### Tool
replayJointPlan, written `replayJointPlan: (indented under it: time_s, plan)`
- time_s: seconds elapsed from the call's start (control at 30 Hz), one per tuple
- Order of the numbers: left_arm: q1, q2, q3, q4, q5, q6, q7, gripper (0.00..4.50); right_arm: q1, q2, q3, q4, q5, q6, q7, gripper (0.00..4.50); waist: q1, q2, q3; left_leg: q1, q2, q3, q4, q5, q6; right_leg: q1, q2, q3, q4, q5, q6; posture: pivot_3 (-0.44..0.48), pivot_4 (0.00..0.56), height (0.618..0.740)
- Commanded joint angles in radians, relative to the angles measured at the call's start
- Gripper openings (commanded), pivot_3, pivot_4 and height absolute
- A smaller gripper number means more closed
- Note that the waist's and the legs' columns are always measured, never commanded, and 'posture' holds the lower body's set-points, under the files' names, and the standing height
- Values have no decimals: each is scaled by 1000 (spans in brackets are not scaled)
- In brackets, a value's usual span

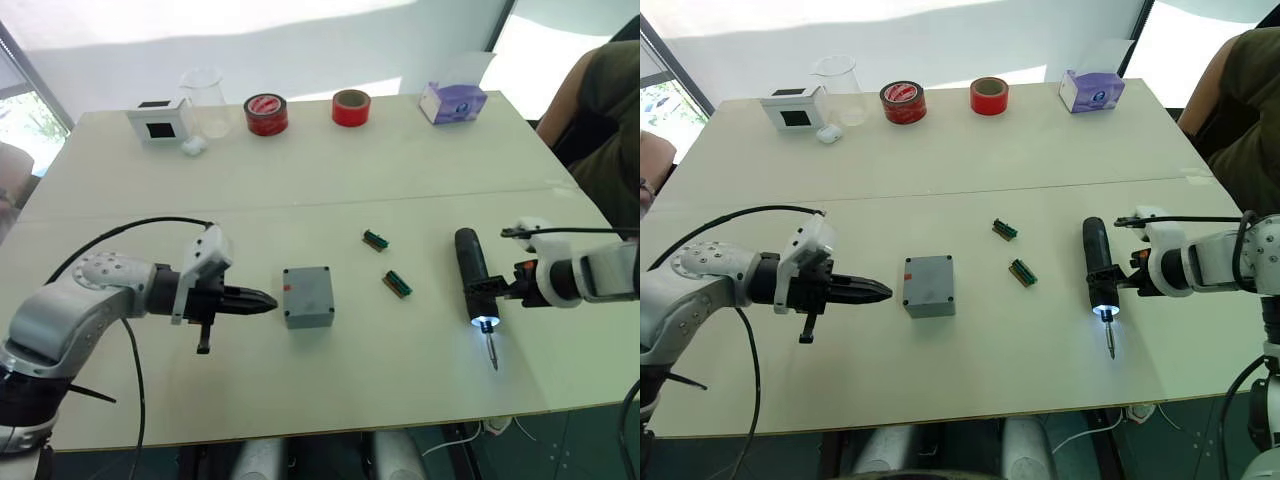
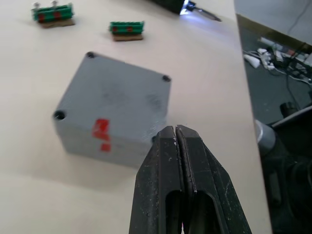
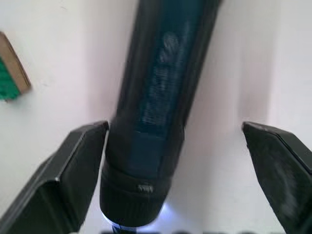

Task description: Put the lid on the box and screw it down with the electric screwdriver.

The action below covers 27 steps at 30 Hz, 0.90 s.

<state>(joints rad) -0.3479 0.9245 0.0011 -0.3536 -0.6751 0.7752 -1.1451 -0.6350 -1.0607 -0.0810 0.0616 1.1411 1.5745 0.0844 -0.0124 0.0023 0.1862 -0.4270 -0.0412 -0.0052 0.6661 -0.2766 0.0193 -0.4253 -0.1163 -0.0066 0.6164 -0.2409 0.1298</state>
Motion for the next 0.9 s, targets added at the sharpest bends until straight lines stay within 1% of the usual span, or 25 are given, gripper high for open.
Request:
replayJointPlan:
  time_s: [0.03, 0.13, 0.2, 0.27, 0.3, 0.33, 0.4, 0.47, 0.57, 0.73, 0.87, 0.9]
  plan:
    - [-15, 17, 69, 62, 28, -32, 24, 0, -93, -68, 33, -164, -102, -151, 191, 4461, -1, 0, 0, 0, 0, 0, 0, 0, 0, -1, 0, 0, 0, 0, 0, 0, 150, 740]
    - [-13, -1, 80, 118, 69, -58, 71, 0, -114, -98, 90, -346, -155, -287, 385, 4461, -1, 0, 0, 0, 0, 0, -1, 0, 0, -2, 0, 0, 1, 0, 0, 0, 150, 740]
    - [-2, -22, 54, 127, 109, -83, 104, 0, -72, -90, 116, -488, -152, -345, 483, 4461, 1, -1, 0, 0, 1, -1, -1, 0, 0, -2, 1, 0, 0, 0, 0, 0, 150, 740]
    - [7, -47, 12, 132, 157, -109, 131, 0, 10, -80, 167, -630, -187, -437, 578, 4461, 5, -3, -1, 0, 1, -1, 0, 0, 0, -1, 1, 0, 0, 0, 0, 0, 150, 740]
    - [8, -58, 0, 137, 172, -116, 140, 0, 40, -75, 187, -672, -201, -465, 608, 4461, 7, -4, -1, 0, 1, -1, 0, 0, 0, 0, 0, 0, 0, 0, 0, 0, 150, 740]
    - [5, -72, -23, 147, 192, -129, 145, 0, 70, -42, 223, -706, -220, -496, 620, 4461, 8, -4, -1, 0, 0, -1, 1, 0, 0, 0, 0, 0, 1, 0, 0, 0, 150, 740]
    - [-11, -123, -76, 153, 225, -141, 165, 0, 123, 73, 331, -712, -302, -552, 584, 4461, 5, -7, -2, 0, -1, -1, 2, 0, 0, 1, -1, 0, 1, 1, 2, 0, 150, 740]
    - [-27, -154, -122, 161, 260, -157, 169, 0, 144, 147, 416, -691, -394, -591, 561, 4461, 5, -8, -2, 0, -1, -1, 3, 0, 0, 1, -1, 0, 1, 2, 2, 0, 150, 740]
    - [-44, -172, -156, 187, 289, -189, 141, 0, 146, 192, 446, -683, -437, -583, 573, 4461, 4, -8, -2, 0, -1, -1, 4, 1, -1, 0, -1, 0, 3, 2, 1, 0, 150, 740]
    - [-99, -209, -203, 246, 325, -235, 105, 0, 144, 254, 462, -678, -458, -555, 574, 4461, 6, -8, -2, 0, -1, -2, 3, 1, -3, 0, -1, 0, 3, 2, 1, 0, 150, 740]
    - [-151, -256, -229, 304, 347, -267, 81, 0, 141, 314, 455, -672, -454, -530, 572, 4461, 6, -8, -2, 0, -1, -2, 3, 1, -3, 0, -1, 0, 3, 2, 1, 0, 150, 740]
    - [-177, -281, -246, 335, 359, -285, 71, 0, 138, 331, 457, -672, -452, -522, 570, 4461, 6, -8, -2, 0, -1, -2, 4, 1, -2, 1, -1, 0, 3, 2, 1, 0, 150, 740]
